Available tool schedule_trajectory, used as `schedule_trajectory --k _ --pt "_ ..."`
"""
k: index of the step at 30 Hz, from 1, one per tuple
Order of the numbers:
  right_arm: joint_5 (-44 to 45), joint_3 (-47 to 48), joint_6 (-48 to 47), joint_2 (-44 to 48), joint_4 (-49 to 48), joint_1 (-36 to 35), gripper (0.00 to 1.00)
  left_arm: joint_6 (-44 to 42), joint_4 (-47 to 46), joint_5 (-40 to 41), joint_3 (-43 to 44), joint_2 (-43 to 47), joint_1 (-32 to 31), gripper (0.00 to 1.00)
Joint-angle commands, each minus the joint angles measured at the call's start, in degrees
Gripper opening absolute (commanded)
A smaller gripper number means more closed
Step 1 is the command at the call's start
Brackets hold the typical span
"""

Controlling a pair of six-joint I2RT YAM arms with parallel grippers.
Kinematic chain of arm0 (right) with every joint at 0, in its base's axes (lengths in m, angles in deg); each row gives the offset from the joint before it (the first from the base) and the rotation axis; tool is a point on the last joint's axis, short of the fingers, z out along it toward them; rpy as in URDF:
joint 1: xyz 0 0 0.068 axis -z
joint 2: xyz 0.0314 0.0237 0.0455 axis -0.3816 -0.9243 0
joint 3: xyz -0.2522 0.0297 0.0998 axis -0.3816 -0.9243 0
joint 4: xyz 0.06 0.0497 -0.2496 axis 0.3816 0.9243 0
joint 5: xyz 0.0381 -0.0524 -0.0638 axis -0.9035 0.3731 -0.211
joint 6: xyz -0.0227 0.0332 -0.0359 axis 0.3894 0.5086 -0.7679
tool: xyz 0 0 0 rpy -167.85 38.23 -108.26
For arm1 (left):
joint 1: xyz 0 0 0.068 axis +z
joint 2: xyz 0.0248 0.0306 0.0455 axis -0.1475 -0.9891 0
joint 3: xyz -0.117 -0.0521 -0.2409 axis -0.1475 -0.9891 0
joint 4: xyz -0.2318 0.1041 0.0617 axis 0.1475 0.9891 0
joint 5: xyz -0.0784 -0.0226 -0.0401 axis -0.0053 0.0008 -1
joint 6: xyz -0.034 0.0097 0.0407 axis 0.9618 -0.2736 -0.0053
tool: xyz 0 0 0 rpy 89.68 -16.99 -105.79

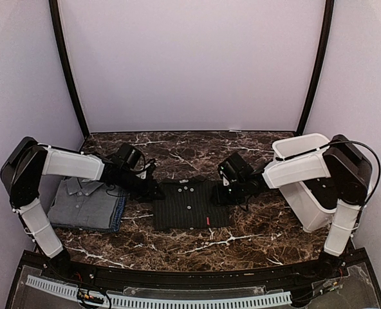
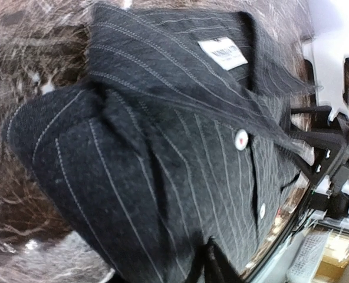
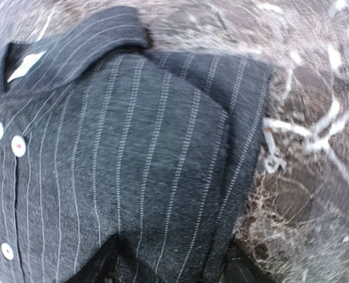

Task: Fold and stack the long sleeve shirts
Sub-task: Move the square-folded shirt to the center of the board, then smooth out the square-folded shirt at the center of the board.

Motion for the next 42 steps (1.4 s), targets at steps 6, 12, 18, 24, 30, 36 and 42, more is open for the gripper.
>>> schedule_trajectory --k 6,12,18,24,30,36,42 --pt "5.6 2.7 -0.1 3.3 9.3 -2.6 0.01 3.0 7.5 5.0 6.6 1.1 -7.5 0.02" --pt "8.6 -6.7 2.9 12.5 11.9 -2.6 0.00 4.9 11.3 8.9 4.0 3.5 -10.6 0.07" --pt "6.8 -12.5 5.7 14.4 10.1 -2.3 0.33 2.9 13.5 12.7 5.1 1.0 -9.8 0.45" --pt "10.3 -6.5 3.8 17.8 14.7 -2.4 0.52 0.6 12.8 11.7 6.9 4.1 -7.9 0.48" --pt "12.6 3.3 -0.2 14.5 15.3 -2.3 0.52 0.5 8.9 7.6 7.8 4.1 -4.7 0.46" --pt "11.6 13.8 -3.1 3.9 15.1 -2.3 0.53 0.2 9.3 6.7 12.3 -1.5 -3.1 0.48" --pt "10.9 17.5 -4.3 -3.0 15.1 -2.0 0.54 -0.5 10.1 7.2 15.5 -5.9 -3.0 0.42"
